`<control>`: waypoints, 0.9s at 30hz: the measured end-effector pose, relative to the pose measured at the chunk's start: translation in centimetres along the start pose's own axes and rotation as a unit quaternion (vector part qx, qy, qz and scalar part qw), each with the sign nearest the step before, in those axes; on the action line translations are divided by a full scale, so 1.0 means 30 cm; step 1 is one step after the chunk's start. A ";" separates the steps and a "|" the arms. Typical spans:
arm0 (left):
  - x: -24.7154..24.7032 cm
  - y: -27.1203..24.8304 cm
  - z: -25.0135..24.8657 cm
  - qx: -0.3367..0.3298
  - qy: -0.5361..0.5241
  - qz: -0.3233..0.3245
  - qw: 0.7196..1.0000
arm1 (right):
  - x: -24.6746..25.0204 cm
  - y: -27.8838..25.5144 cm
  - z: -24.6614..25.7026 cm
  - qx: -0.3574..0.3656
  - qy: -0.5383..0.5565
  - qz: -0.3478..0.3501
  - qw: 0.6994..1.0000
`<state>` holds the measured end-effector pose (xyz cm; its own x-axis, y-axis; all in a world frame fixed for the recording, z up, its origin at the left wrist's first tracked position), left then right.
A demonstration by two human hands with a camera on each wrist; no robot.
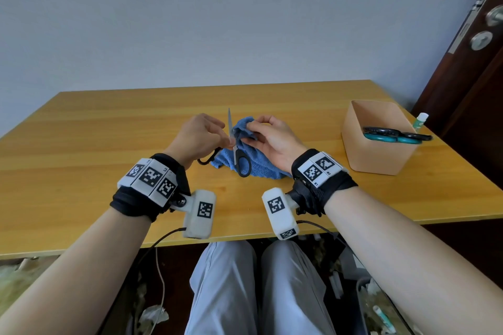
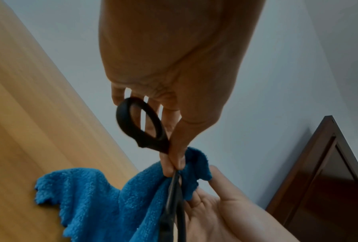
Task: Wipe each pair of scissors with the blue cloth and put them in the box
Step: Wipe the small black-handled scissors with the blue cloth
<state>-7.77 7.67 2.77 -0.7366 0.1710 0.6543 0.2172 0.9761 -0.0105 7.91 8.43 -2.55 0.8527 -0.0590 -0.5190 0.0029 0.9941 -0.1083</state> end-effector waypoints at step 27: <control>-0.035 -0.011 -0.048 -0.041 0.043 -0.010 0.998 | 0.056 0.026 -0.002 -0.012 0.053 -0.101 0.993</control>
<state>-6.14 6.99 3.18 -0.6852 0.1355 0.7156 0.2567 0.9644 0.0632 9.32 9.10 -3.54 0.7764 -0.2680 -0.5704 0.1550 0.9585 -0.2394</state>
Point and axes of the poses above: each hand's wrist, its own y-axis towards the middle knuckle, its own x-axis out of the back of the hand, z = x × y, the point moved 10 cm from there along y, towards the middle knuckle, and after that the axes turned 4 degrees about y, right-handed, at the moved point
